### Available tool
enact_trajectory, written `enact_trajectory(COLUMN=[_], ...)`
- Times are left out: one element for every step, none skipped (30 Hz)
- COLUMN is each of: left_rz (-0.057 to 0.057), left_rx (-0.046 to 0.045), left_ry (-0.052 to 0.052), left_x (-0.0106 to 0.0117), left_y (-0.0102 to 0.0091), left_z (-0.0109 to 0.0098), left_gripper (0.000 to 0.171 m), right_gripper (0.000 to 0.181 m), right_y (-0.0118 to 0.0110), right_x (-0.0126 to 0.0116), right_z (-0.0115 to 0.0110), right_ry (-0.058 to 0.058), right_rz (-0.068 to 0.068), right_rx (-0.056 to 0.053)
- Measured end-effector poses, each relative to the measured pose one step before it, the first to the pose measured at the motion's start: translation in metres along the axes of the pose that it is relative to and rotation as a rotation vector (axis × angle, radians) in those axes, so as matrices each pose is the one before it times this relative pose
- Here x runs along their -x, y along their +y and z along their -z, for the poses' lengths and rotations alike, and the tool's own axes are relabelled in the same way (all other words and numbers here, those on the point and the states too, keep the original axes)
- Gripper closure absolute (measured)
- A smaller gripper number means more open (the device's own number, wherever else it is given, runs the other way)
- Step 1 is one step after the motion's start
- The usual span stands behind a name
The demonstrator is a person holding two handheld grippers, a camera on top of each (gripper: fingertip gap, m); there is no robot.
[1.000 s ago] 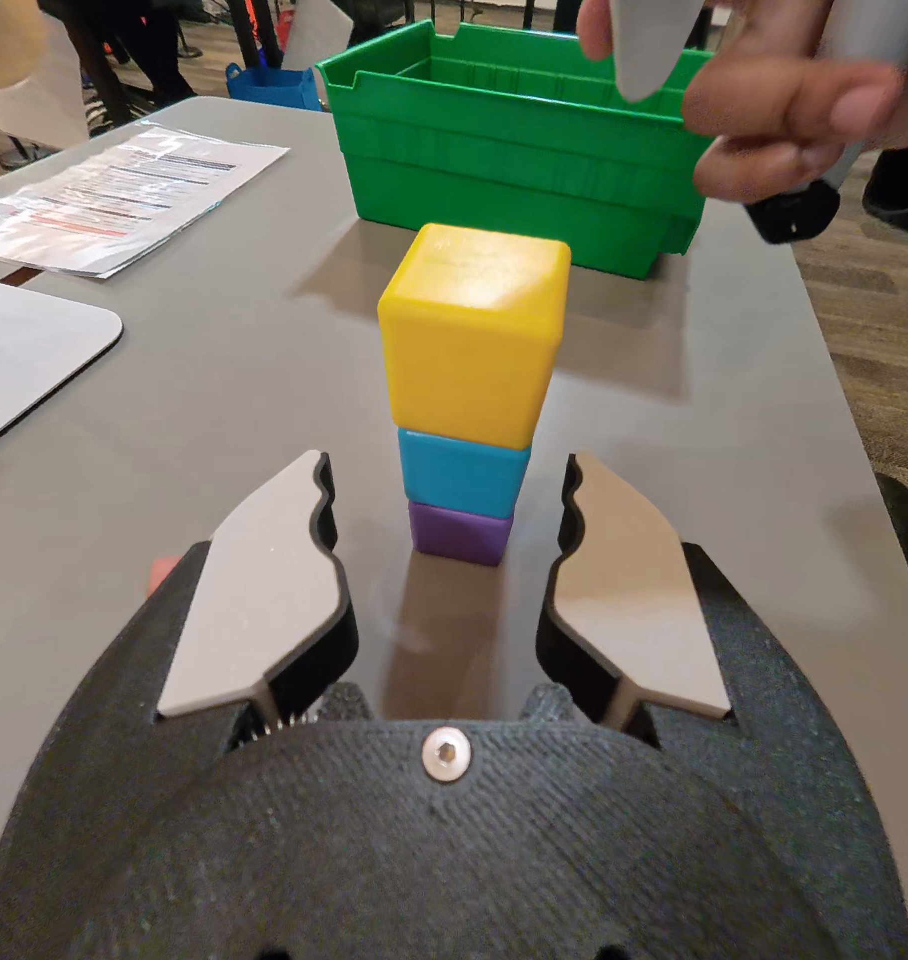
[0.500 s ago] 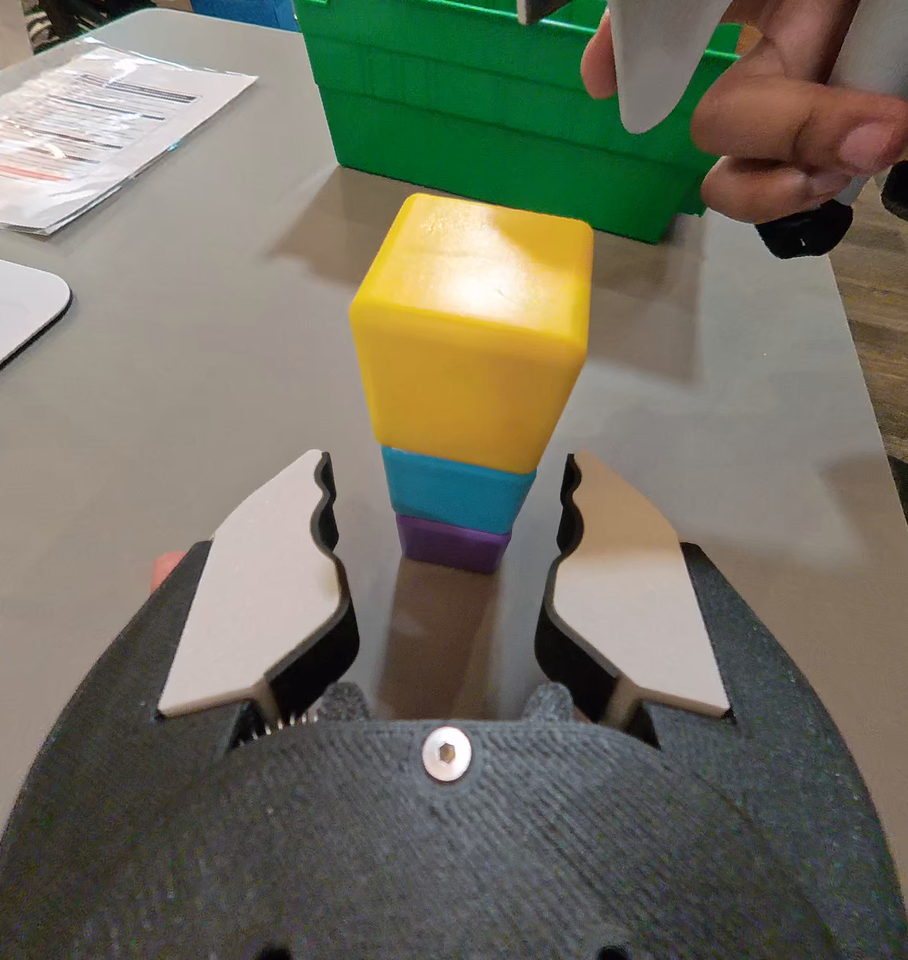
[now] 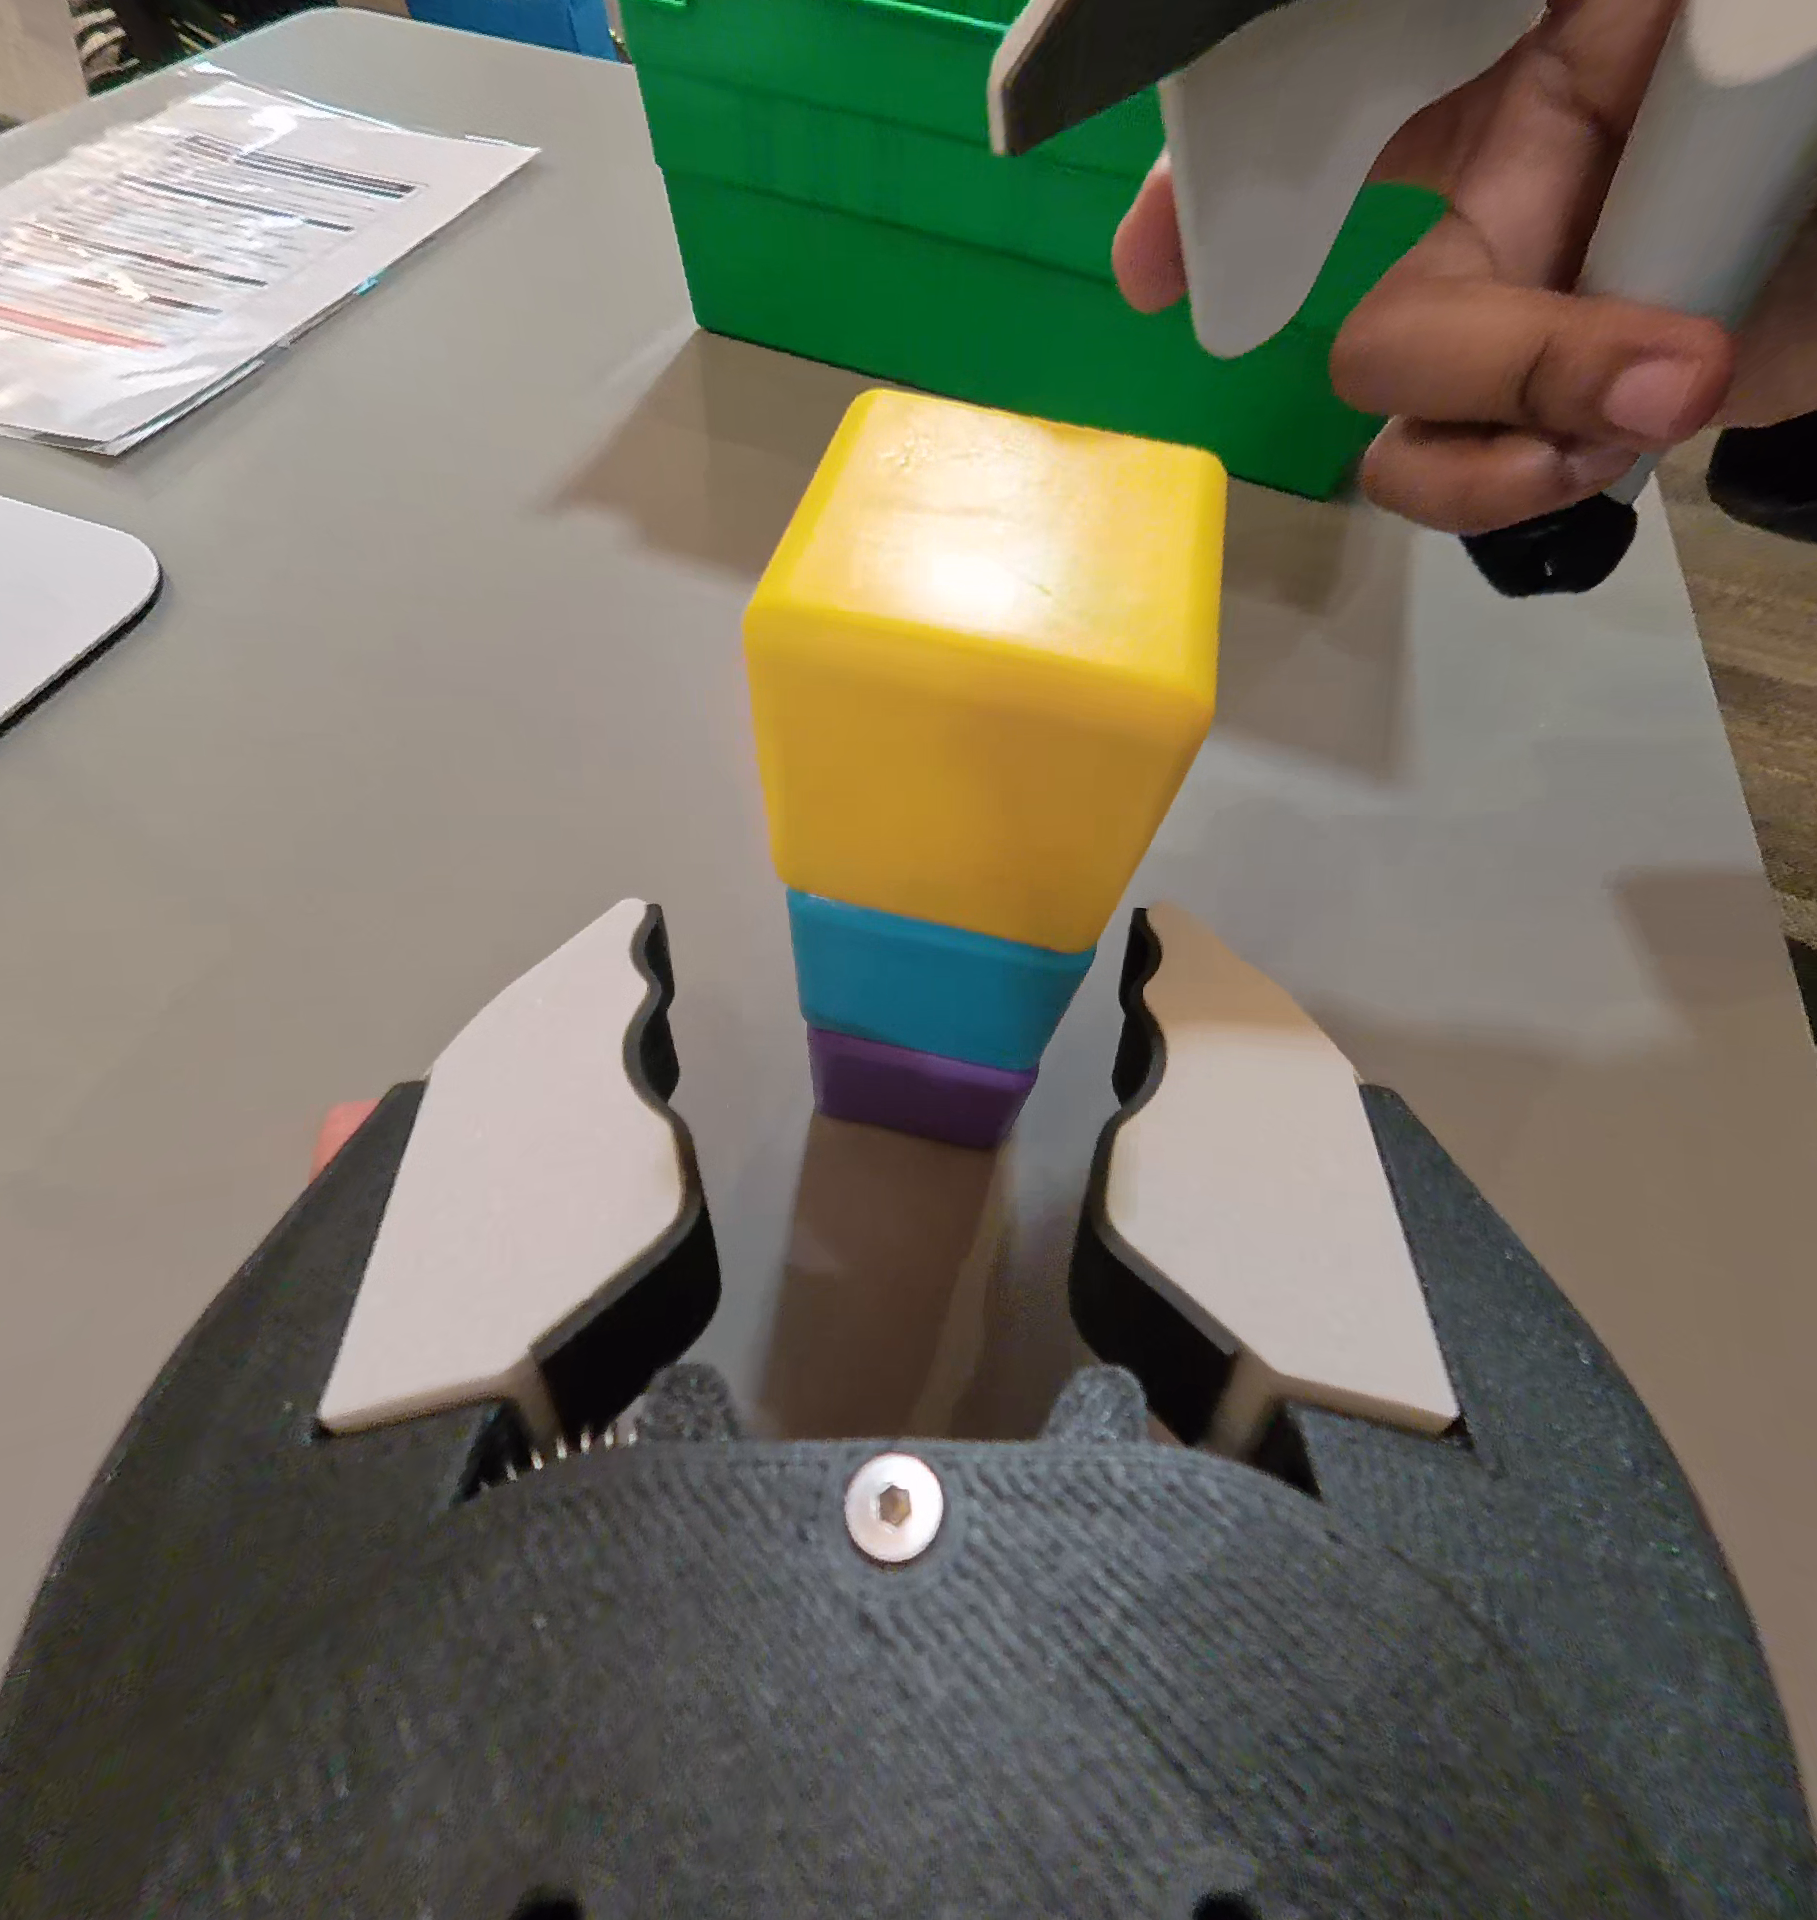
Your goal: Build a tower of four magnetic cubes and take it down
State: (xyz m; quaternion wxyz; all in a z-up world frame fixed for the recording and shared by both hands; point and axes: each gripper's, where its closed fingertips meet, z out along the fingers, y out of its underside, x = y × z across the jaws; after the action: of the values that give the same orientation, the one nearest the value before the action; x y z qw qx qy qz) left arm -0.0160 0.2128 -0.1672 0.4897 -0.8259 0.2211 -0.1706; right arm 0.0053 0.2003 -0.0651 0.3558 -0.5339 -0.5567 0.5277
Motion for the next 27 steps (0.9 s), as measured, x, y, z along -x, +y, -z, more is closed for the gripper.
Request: enact_trajectory(left_rz=[-0.0002, -0.002, -0.0032, -0.0035, -0.0033, -0.0038, -0.0046, -0.0048, -0.0033, -0.0022, -0.0015, -0.001, 0.0008, 0.0036, 0.0034, 0.0035, 0.0024, -0.0008, -0.0037, -0.0049, -0.005, -0.0042, -0.0033, -0.0029, -0.0021, -0.0013, -0.0013], left_rx=[-0.00027, -0.00018, -0.00003, 0.00033, 0.00082, 0.00104, 0.00005, -0.00032, 0.0007, 0.00146, 0.00141, 0.0015, 0.00135, 0.00045, 0.00029, 0.00007, 0.00016, 0.00045, 0.00111, 0.00116, 0.00124, 0.00114, 0.00067, 0.00038, 0.0008, 0.00042, 0.00032], left_ry=[-0.0032, -0.0016, 0.0003, 0.0001, -0.0001, 0.0027, 0.0048, 0.005, 0.004, 0.0057, 0.0074, 0.0088, 0.0065, 0.0035, 0.0078, 0.0065, 0.0051, 0.0074, 0.0106, 0.0112, 0.0083, 0.0059, 0.0067, 0.0084, 0.0087, 0.007, 0.0061], left_x=[0.00028, -0.00001, -0.00032, -0.00044, -0.00037, -0.00061, -0.00096, -0.00104, -0.00082, -0.00077, -0.00097, -0.00106, -0.0005, -0.00001, -0.00047, -0.00037, -0.00027, -0.00084, -0.00149, -0.00171, -0.0014, -0.00106, -0.00106, -0.00118, -0.00114, -0.00089, -0.00076], left_y=[-0.0001, 0.0, -0.00005, 0.00005, 0.00007, 0.00011, 0.0, -0.00009, 0.00015, 0.00008, 0.00019, 0.00012, 0.00015, 0.00006, 0.00005, -0.00002, 0.00003, 0.00002, 0.00019, 0.0001, 0.00009, 0.00009, 0.00016, 0.00002, 0.00006, 0.00003, 0.00011], left_z=[0.00005, -0.00001, 0.00007, -0.00005, -0.00009, -0.00003, -0.00007, 0.00002, -0.0001, -0.00012, -0.00012, -0.00025, -0.00013, -0.0001, -0.00005, 0.00005, -0.00009, -0.00003, -0.00011, -0.00011, -0.00017, -0.00013, -0.0001, -0.00008, -0.00006, -0.00003, -0.00008], left_gripper=[0.088, 0.088, 0.089, 0.091, 0.092, 0.095, 0.098, 0.101, 0.102, 0.105, 0.109, 0.113, 0.117, 0.119, 0.119, 0.119, 0.119, 0.119, 0.119, 0.118, 0.118, 0.118, 0.118, 0.119, 0.118, 0.118, 0.118], right_gripper=[0.094, 0.093, 0.093, 0.092, 0.092, 0.091, 0.09, 0.09, 0.089, 0.089, 0.089, 0.089, 0.089, 0.088, 0.089, 0.089, 0.089, 0.089, 0.089, 0.089, 0.089, 0.089, 0.089, 0.088, 0.088, 0.088, 0.088], right_y=[0.00116, 0.00116, 0.00139, 0.00189, 0.00253, 0.00296, 0.00288, 0.00279, 0.00252, 0.00242, 0.00263, 0.00289, 0.00224, 0.00084, -0.00056, -0.00076, -0.00046, -0.00023, -0.00039, -0.00049, -0.00035, -0.00031, -0.00004, 0.00008, -0.00015, -0.00001, 0.0001], right_x=[-0.00228, -0.00216, -0.00219, -0.00207, -0.00199, -0.00192, -0.00143, -0.00089, -0.00029, 0.00041, 0.00123, 0.00159, 0.00096, 0.00025, 0.00014, 0.00004, -0.00031, -0.00038, -0.00045, -0.00065, -0.00001, 0.00084, 0.00191, 0.00252, 0.00241, 0.00135, 0.00061], right_z=[-0.00147, -0.00158, -0.00169, -0.00196, -0.00213, -0.00213, -0.00184, -0.00174, -0.00163, -0.00137, -0.00134, -0.00112, -0.00102, -0.00037, 0.00015, 0.00051, 0.00044, 0.00055, 0.0005, 0.00034, 0.00018, 0.00005, -0.00005, -0.00015, -0.00031, -0.00036, -0.00034], right_ry=[0.0053, 0.0053, 0.0063, 0.0058, 0.0052, 0.0052, 0.0046, 0.0016, -0.0019, -0.0062, -0.0131, -0.0166, -0.011, -0.0042, -0.0016, -0.0008, -0.0008, -0.0018, -0.0017, -0.0012, -0.004, -0.0093, -0.0143, -0.0176, -0.0153, -0.0081, -0.0026], right_rz=[-0.0059, -0.0024, 0.0, 0.0006, 0.001, 0.0037, 0.0078, 0.0107, 0.0125, 0.0117, 0.0068, -0.0007, -0.0056, -0.0041, -0.0003, 0.0012, 0.0008, 0.0007, 0.0003, -0.001, -0.0013, 0.0003, 0.0023, 0.0035, 0.0052, 0.008, 0.0098], right_rx=[-0.0032, -0.0036, -0.0027, 0.0001, 0.004, 0.0066, 0.0063, 0.0058, 0.0057, 0.0061, 0.0094, 0.0141, 0.0122, 0.0036, -0.0052, -0.0071, -0.0037, -0.0025, -0.0046, -0.0058, -0.0054, -0.0051, -0.0032, -0.0024, -0.0035, -0.0032, -0.0024])
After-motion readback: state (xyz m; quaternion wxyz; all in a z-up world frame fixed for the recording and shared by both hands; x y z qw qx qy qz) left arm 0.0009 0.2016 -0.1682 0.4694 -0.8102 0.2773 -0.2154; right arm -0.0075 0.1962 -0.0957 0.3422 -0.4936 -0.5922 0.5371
